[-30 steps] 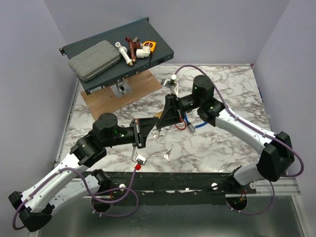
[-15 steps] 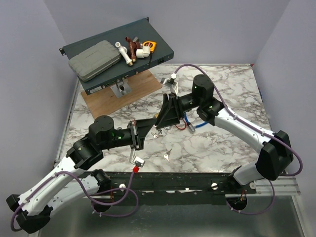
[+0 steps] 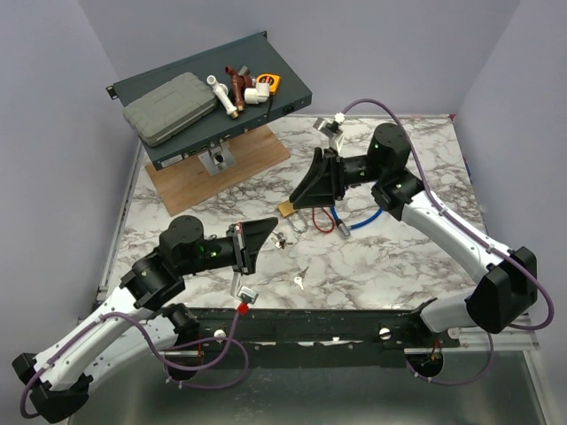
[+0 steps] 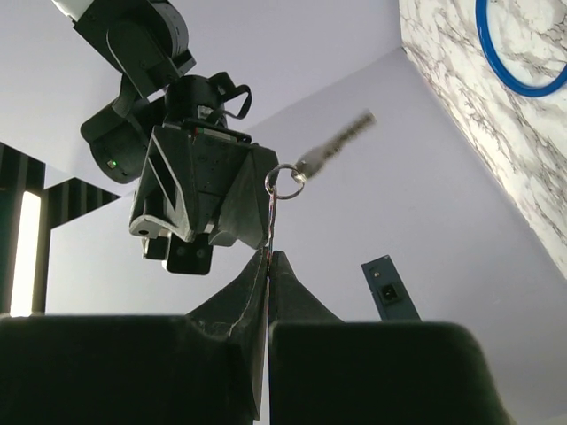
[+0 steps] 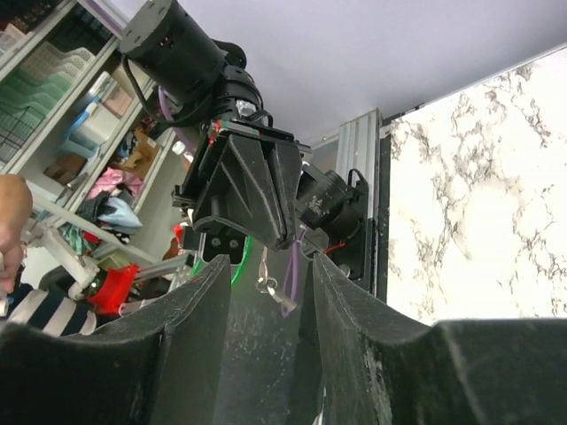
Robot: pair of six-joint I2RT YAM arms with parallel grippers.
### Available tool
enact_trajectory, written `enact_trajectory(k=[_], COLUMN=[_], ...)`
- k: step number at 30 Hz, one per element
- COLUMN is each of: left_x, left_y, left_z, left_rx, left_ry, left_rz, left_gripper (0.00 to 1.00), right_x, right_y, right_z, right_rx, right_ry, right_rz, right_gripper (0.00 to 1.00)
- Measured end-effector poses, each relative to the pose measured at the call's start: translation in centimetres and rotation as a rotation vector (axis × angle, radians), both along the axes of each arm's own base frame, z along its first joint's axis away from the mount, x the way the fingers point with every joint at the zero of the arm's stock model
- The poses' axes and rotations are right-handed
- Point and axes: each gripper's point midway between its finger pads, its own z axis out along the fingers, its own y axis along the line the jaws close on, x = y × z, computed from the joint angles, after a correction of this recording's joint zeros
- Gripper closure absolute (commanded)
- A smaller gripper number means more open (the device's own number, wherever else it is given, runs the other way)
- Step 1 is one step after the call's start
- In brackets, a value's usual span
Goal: Unlock with the key
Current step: Pick up the key from the center of the board.
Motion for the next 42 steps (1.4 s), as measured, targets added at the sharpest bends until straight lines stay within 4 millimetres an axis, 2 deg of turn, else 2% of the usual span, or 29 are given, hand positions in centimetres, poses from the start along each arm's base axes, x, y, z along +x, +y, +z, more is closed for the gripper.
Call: enact_trajectory(k=[10, 21, 31, 36, 42], left_x=[0.8, 1.3, 1.4, 1.4, 1.4], left_y=[-0.5, -1.0, -1.2, -1.2, -1.2], left_z=[0.5, 0.6, 0.5, 0.5, 0.5], left_rx=[-0.022, -0.028, -0.025, -0.025, -0.027], left_ry=[-0.025, -0.03, -0.027, -0.027, -0.029], left_rz=[0.012, 0.013, 0.013, 0.013, 0.013], left_gripper=[1.0, 1.0, 1.0, 1.0, 1.0], right_x=[-2.3, -3.1, -3.3, -3.3, -3.2], right_y=[0.8, 1.2, 1.4, 1.4, 1.5], right_z=[-3.0, -1.8, -2.7, -2.9, -3.2], right_rx=[-0.033, 0.02, 0.006, 0.002, -0.003], right_ry=[0.107, 0.106, 0.135, 0.14, 0.148], right_rz=[0.044, 0.072, 0.078, 0.077, 0.076], right_gripper=[0.55, 0.65, 0.69, 0.77, 0.79])
